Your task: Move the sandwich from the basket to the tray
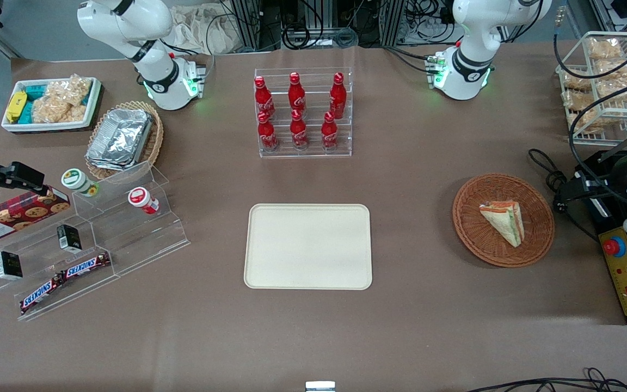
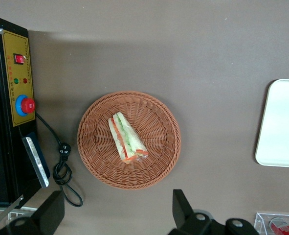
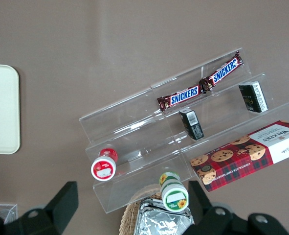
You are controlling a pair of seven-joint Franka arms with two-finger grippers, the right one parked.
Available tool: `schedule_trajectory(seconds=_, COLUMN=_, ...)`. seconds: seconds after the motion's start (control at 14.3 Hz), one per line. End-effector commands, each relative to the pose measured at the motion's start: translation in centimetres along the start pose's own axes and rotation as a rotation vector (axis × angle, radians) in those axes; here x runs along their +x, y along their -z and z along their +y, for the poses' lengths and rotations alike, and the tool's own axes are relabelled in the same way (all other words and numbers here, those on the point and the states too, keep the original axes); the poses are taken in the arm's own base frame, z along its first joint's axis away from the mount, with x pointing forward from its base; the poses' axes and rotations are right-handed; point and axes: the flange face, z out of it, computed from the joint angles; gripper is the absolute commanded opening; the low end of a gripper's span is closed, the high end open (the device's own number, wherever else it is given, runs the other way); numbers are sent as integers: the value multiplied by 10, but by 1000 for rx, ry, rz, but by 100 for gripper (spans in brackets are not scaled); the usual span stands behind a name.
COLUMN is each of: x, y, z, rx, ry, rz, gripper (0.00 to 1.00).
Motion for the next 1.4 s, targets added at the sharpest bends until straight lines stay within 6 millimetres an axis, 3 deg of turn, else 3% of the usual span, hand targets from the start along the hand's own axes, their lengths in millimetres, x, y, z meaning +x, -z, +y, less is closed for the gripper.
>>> schedule_trajectory(seconds=0.0, x=-7, y=-2, z=-5, rx=11, ry=17, rz=-34, gripper=99)
schedule_trajectory(seconds=0.14, x=-5, y=-16, z=-9, rx=15, ry=31, rz=-61, gripper=99)
schedule_trajectory(seconds=0.42, x=-6, y=-87, z=-26, rx=16, ry=60, rz=-154, gripper=99)
schedule_trajectory(seconds=0.77, x=-17, y=-182, z=-45, rx=8, ry=158, rz=-152, gripper=99)
schedule_trajectory(seconds=1.33, x=-51, y=-316, z=-46, rx=-11, ry=367, rz=-37, gripper=99)
